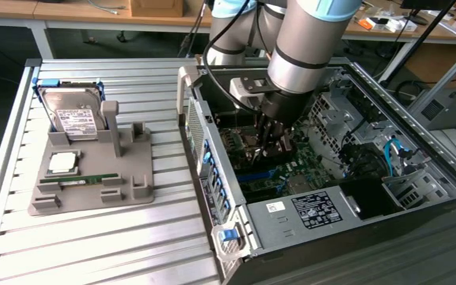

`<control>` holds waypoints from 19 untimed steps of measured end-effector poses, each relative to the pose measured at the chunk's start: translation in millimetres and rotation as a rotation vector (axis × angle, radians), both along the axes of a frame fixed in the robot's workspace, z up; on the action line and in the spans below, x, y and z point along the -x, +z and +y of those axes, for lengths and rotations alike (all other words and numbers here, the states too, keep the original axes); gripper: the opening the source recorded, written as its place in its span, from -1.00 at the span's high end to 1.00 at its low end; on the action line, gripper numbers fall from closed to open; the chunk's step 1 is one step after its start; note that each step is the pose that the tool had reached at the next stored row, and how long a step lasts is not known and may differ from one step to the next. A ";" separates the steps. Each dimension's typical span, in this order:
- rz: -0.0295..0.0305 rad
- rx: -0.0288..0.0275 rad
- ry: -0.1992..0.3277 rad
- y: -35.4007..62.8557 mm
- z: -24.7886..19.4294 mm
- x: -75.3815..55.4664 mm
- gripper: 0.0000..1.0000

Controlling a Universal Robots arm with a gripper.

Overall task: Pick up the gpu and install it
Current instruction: 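Insert the gpu into the slot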

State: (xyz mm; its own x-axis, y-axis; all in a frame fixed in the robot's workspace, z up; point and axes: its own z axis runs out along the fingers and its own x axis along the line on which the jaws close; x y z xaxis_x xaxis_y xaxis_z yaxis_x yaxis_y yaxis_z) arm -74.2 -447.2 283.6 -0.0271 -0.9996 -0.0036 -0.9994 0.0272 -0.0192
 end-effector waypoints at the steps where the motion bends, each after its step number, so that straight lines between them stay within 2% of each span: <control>1: 0.0002 0.0008 0.000 -0.4 -0.9 0.4 0.47; 12: 0.0001 0.0054 0.000 -2.9 -6.9 2.9 0.47; 19: 0.0001 0.0079 0.000 -3.2 -8.2 6.2 0.47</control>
